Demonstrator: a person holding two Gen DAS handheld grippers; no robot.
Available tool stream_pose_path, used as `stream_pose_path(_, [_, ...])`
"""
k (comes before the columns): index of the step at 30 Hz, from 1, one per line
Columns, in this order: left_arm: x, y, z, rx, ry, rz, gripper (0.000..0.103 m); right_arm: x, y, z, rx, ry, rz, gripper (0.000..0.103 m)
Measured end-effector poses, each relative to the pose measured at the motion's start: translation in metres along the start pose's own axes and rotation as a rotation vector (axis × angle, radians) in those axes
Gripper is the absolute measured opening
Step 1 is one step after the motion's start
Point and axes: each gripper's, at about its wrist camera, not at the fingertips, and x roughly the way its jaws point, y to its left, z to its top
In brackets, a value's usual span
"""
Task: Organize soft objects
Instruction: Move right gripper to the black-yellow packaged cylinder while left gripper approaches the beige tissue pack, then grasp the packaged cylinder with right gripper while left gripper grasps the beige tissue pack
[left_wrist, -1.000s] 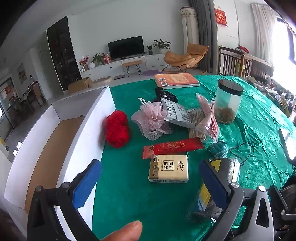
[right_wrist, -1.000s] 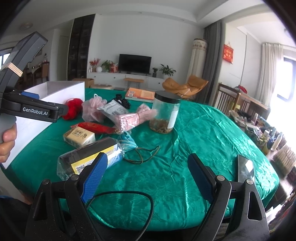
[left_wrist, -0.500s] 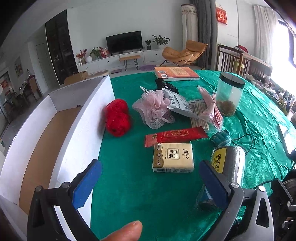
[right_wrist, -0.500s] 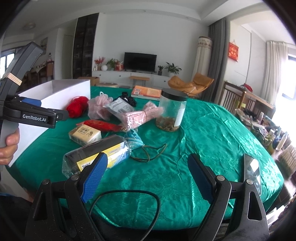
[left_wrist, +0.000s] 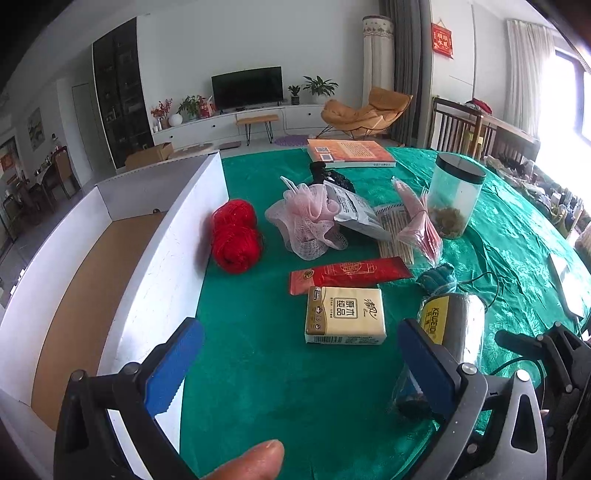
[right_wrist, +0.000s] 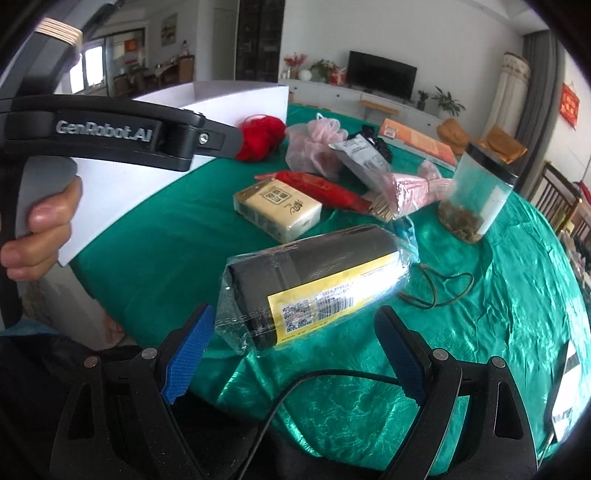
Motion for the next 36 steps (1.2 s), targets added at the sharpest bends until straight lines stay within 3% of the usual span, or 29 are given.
stream_pose_path(4, [0.009,0.001,-0.005,0.002,0.029,-0.003,0.103,-0.001,-0.056,-0.008,0.274,-0.005,-0.087,0.09])
stream_pose_path(9, [0.044,-0.007,-0.023,0.024,0.139,-0.022,0.103,-0.027,-0.159,-0.068,0.764,0.02,-0.27,0.09])
stream_pose_path(12, [0.065,-0.016,-0.035,0.042,0.224,-0.039,0.103,-0.04,-0.18,-0.09,0.923,-0.03,-0.246,0.09])
stream_pose_path(16, [0.082,-0.019,-0.042,0.032,0.276,-0.047,0.103,-0.042,-0.166,-0.077,0.835,-0.048,-0.24,0.09])
stream_pose_path(23, [0.085,-0.015,-0.043,-0.001,0.265,-0.053,0.103,-0.04,-0.136,-0.045,0.622,-0.103,-0.259,0.09])
stream_pose_path(27, [0.087,-0.012,-0.043,-0.004,0.262,-0.051,0.103,-0.033,-0.132,-0.032,0.551,-0.1,-0.209,0.09])
stream_pose_path(32, [0.083,-0.013,-0.043,0.0,0.263,-0.057,0.103,0.008,-0.135,0.011,0.301,0.059,-0.149,0.09])
stream_pose_path(36, [0.081,-0.011,-0.045,0.022,0.261,-0.075,0.103,0.047,-0.134,0.017,0.16,0.234,-0.098,0.09])
